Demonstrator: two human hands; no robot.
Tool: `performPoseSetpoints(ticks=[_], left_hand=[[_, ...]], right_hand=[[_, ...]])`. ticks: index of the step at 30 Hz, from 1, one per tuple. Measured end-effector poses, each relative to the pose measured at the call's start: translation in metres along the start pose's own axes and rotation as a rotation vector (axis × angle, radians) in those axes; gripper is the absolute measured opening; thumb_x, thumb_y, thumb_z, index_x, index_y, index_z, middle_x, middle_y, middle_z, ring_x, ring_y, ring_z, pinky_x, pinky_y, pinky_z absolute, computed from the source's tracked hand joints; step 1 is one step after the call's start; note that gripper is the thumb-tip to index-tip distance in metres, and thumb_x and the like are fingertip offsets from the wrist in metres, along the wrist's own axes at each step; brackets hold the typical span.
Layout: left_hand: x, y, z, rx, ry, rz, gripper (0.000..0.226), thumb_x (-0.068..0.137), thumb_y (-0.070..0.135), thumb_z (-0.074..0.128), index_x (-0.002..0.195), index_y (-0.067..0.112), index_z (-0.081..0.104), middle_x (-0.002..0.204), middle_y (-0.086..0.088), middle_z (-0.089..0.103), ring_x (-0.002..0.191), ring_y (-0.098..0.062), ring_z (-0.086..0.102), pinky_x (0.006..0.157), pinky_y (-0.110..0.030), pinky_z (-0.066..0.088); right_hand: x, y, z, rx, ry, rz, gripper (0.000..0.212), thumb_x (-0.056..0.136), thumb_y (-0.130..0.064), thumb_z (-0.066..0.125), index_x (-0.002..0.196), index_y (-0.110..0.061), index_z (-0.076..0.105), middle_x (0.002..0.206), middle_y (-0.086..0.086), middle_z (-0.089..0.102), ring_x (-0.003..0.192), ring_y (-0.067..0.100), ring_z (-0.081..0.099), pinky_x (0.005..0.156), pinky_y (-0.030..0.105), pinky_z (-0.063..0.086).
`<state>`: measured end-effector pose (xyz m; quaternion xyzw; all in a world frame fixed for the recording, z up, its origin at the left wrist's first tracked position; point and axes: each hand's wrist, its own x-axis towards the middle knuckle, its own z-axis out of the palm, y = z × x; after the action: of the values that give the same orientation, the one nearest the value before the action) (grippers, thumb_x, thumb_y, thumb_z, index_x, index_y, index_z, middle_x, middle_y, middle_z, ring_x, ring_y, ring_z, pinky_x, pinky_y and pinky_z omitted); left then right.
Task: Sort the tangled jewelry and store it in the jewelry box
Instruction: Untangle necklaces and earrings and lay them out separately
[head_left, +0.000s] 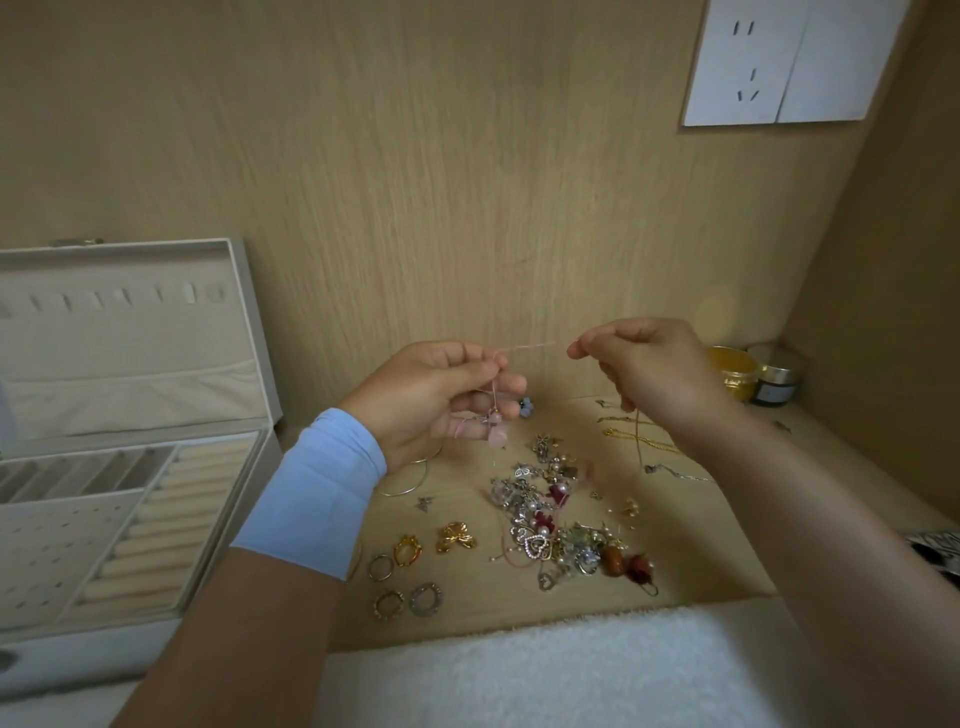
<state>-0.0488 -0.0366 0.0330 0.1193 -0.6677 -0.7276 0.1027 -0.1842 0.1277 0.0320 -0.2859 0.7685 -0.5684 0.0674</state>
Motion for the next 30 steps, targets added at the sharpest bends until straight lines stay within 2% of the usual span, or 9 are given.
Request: performPoseSetpoints(ticks=[2, 4, 9, 13, 15, 17, 21, 27, 30], left_hand=[[0.002, 0.001, 0.004, -0.097, 0.029, -0.001, 0.009, 0.101, 0.005, 0.049, 0.102, 0.005, 0.058, 0.088, -0.009, 0.075, 0.076, -0.02, 0.073, 0.06, -0.035, 0.061], [0.003, 0.003, 0.008, -0.197, 0.052, -0.003, 0.009, 0.101, 0.006, 0.049, 0.103, 0.004, 0.057, 0.089, -0.011, 0.075, 0.077, -0.022, 0.074, 0.061, -0.035, 0.061], [0.005, 0.009, 0.014, -0.317, 0.109, 0.037, 0.008, 0.1, 0.003, 0.048, 0.1, 0.003, 0.056, 0.089, -0.014, 0.075, 0.078, -0.023, 0.075, 0.058, -0.033, 0.062], [0.007, 0.01, 0.011, -0.337, 0.16, 0.078, 0.009, 0.101, 0.003, 0.047, 0.102, 0.003, 0.056, 0.088, -0.013, 0.076, 0.081, -0.021, 0.075, 0.059, -0.03, 0.061], [0.007, 0.01, 0.008, -0.341, 0.17, 0.09, 0.009, 0.102, 0.004, 0.048, 0.103, 0.003, 0.056, 0.091, -0.013, 0.076, 0.086, -0.022, 0.075, 0.063, -0.031, 0.062], [0.007, 0.01, 0.007, -0.333, 0.174, 0.092, 0.009, 0.101, 0.004, 0.048, 0.102, 0.003, 0.057, 0.092, -0.013, 0.076, 0.087, -0.022, 0.075, 0.065, -0.031, 0.062], [0.005, 0.011, 0.003, -0.224, 0.209, 0.084, 0.007, 0.101, 0.005, 0.051, 0.104, 0.004, 0.058, 0.092, -0.013, 0.076, 0.086, -0.025, 0.075, 0.063, -0.032, 0.061], [0.004, 0.011, -0.001, -0.073, 0.247, 0.067, 0.005, 0.1, 0.008, 0.054, 0.102, 0.004, 0.057, 0.083, -0.011, 0.075, 0.076, -0.027, 0.075, 0.062, -0.035, 0.062], [0.005, 0.01, -0.002, 0.005, 0.259, 0.061, 0.007, 0.101, 0.009, 0.053, 0.103, 0.006, 0.059, 0.078, -0.007, 0.075, 0.073, -0.024, 0.074, 0.062, -0.036, 0.063]], right_hand=[[0.0, 0.002, 0.003, -0.135, -0.023, -0.015, 0.011, 0.093, -0.026, 0.066, 0.097, -0.026, 0.077, 0.08, -0.008, 0.065, 0.068, 0.011, 0.056, 0.069, 0.027, 0.044], [-0.001, 0.004, 0.007, -0.275, -0.01, -0.105, 0.023, 0.091, -0.023, 0.066, 0.112, -0.03, 0.07, 0.1, -0.009, 0.063, 0.077, 0.008, 0.059, 0.076, 0.026, 0.045], [-0.013, -0.014, 0.013, -0.131, -0.164, -0.149, 0.012, 0.091, -0.011, 0.056, 0.088, -0.011, 0.068, 0.078, 0.002, 0.07, 0.059, 0.012, 0.058, 0.06, 0.027, 0.045], [-0.019, -0.016, 0.018, 0.144, -0.431, 0.028, 0.021, 0.089, -0.01, 0.069, 0.108, -0.008, 0.061, 0.09, 0.008, 0.075, 0.079, 0.026, 0.073, 0.076, 0.044, 0.059], [-0.018, -0.013, 0.021, 0.241, -0.478, 0.071, 0.039, 0.083, -0.006, 0.078, 0.115, -0.009, 0.056, 0.096, 0.016, 0.076, 0.082, 0.028, 0.074, 0.083, 0.043, 0.059], [-0.017, -0.01, 0.024, 0.307, -0.463, 0.072, 0.036, 0.081, 0.0, 0.076, 0.113, -0.007, 0.06, 0.09, 0.017, 0.075, 0.073, 0.023, 0.073, 0.079, 0.036, 0.06], [-0.013, -0.004, 0.021, 0.248, -0.403, 0.066, 0.015, 0.084, -0.002, 0.074, 0.099, -0.005, 0.074, 0.084, 0.013, 0.075, 0.069, 0.016, 0.067, 0.077, 0.029, 0.059], [-0.01, -0.003, 0.01, 0.07, -0.401, 0.062, 0.014, 0.09, -0.004, 0.07, 0.103, -0.005, 0.075, 0.095, 0.02, 0.072, 0.082, 0.019, 0.062, 0.088, 0.036, 0.057], [-0.01, -0.004, 0.011, -0.024, -0.383, 0.037, 0.013, 0.093, -0.004, 0.064, 0.094, -0.006, 0.076, 0.076, 0.008, 0.067, 0.076, 0.016, 0.059, 0.083, 0.031, 0.055]])
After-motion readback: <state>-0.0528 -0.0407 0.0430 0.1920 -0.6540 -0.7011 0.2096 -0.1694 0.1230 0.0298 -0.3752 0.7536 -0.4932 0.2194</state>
